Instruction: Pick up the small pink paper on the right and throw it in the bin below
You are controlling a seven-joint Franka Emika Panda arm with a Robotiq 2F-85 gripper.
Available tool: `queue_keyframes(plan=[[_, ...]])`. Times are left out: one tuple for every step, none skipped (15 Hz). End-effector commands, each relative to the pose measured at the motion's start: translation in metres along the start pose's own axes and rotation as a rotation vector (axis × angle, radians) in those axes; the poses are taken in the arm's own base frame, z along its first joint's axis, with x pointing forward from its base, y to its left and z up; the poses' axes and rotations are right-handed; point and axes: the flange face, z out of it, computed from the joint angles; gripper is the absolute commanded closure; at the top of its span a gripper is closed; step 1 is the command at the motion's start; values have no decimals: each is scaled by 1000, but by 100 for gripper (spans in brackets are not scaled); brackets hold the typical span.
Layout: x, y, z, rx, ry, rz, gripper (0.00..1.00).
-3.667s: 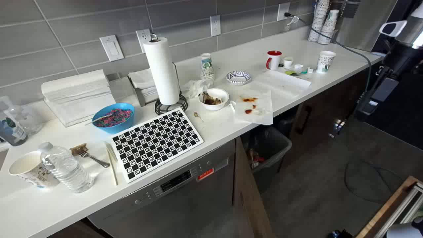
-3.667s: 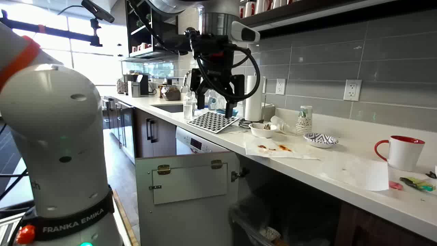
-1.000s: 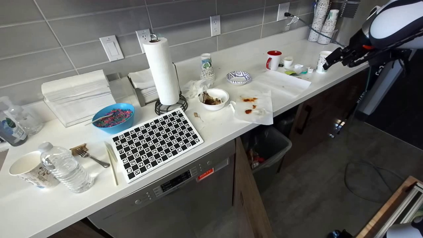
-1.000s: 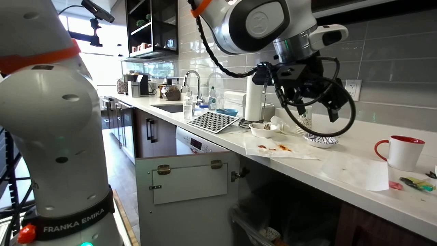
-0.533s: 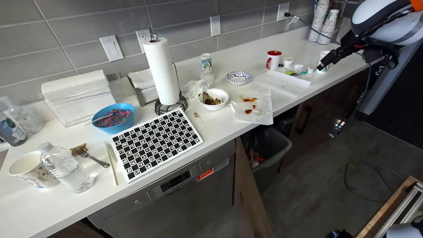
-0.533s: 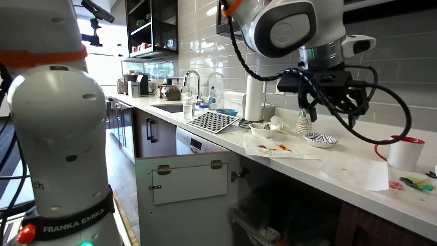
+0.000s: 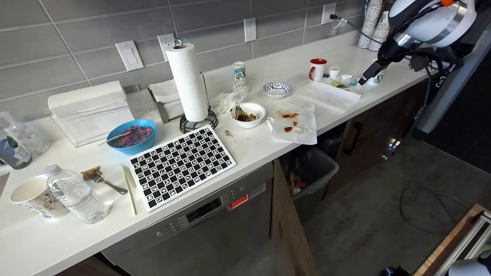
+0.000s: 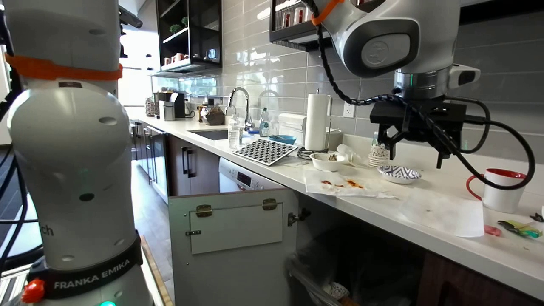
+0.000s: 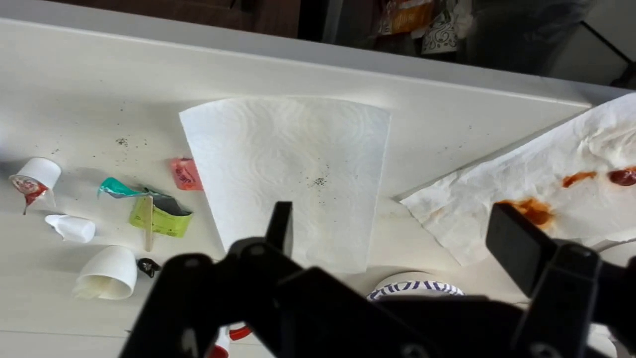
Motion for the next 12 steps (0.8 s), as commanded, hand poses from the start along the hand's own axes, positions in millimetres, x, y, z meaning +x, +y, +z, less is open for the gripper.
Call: queue_keyframes(plan=[[1, -1, -2, 0, 3, 0, 0], [1, 0, -4, -1, 6, 1, 0], [3, 3, -2, -64, 18, 12, 0], [5, 10, 0, -112, 31, 39, 0], [9, 23, 6, -177, 56, 78, 0], [11, 30, 9, -228, 74, 102, 0], [14, 38, 16, -279, 87, 128, 0], [15, 44, 22, -323, 98, 153, 0], [16, 52, 32, -354, 91, 179, 0], [16, 57, 42, -377, 78, 195, 0], [17, 64, 52, -386, 54, 216, 0], [17, 67, 61, -373, 23, 237, 0]])
